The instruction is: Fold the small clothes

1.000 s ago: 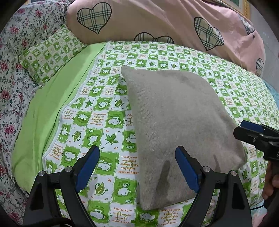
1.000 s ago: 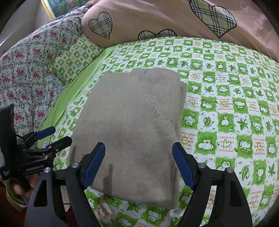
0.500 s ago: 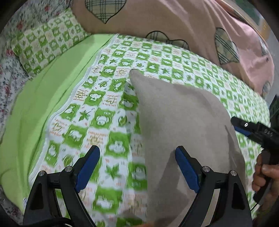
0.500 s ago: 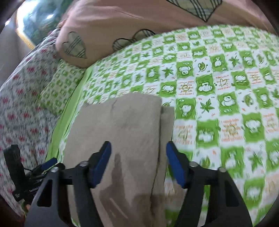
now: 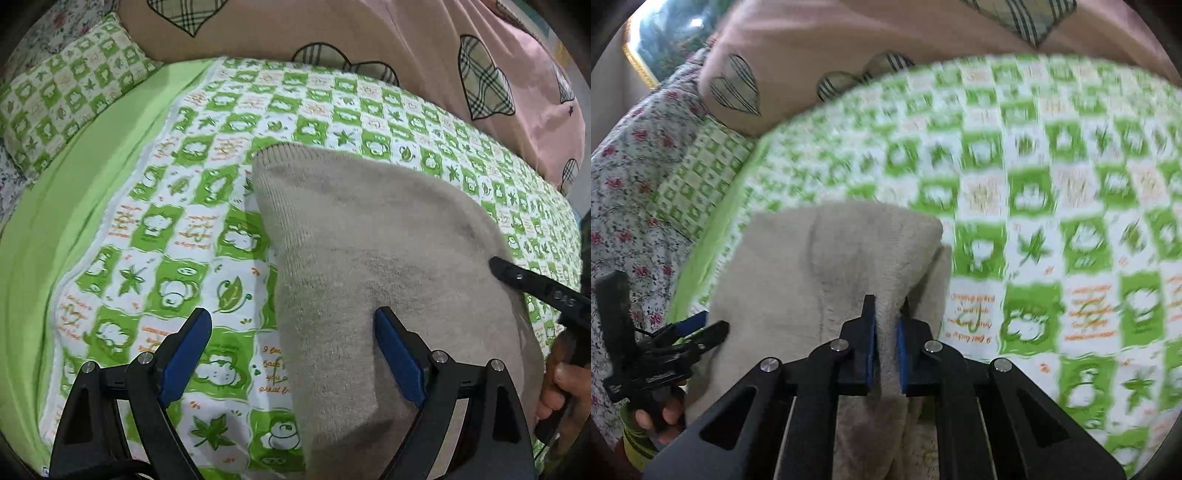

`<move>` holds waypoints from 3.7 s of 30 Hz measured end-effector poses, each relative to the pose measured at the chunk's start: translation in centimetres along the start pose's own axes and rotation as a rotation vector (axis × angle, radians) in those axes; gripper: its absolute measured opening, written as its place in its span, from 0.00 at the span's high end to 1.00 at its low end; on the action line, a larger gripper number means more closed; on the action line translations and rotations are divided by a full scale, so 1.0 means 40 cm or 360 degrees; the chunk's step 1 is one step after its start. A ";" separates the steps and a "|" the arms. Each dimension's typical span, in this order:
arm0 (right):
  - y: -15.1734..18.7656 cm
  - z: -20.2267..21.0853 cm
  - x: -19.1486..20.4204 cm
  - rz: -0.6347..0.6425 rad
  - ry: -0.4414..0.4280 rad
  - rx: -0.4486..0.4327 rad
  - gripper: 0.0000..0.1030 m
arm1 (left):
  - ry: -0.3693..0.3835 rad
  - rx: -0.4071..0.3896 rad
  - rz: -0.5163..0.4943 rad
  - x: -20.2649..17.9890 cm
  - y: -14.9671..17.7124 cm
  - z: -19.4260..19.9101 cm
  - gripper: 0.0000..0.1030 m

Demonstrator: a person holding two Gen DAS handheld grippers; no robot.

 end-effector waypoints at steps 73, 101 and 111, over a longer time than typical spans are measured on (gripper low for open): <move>0.370 0.250 0.185 0.0439 0.0139 0.0043 0.17 | -0.0207 -0.0024 -0.0220 -0.052 0.341 0.280 0.12; 0.346 0.237 0.202 0.0493 0.0138 0.0055 0.16 | -0.0186 -0.0035 -0.0227 -0.060 0.321 0.282 0.12; 0.340 0.237 0.200 0.0498 0.0134 0.0055 0.16 | -0.0186 -0.0046 -0.0225 -0.064 0.320 0.286 0.12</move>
Point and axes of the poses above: each gripper's, at about its wrist camera, not at the fingertips, and z roughly against the way its jaws point, x to its left, y to its underside, the point moved 9 cm from there along -z, roughly the way its jaws point, and after that the axes turned 4 degrees about x, right-handed, at the moved point
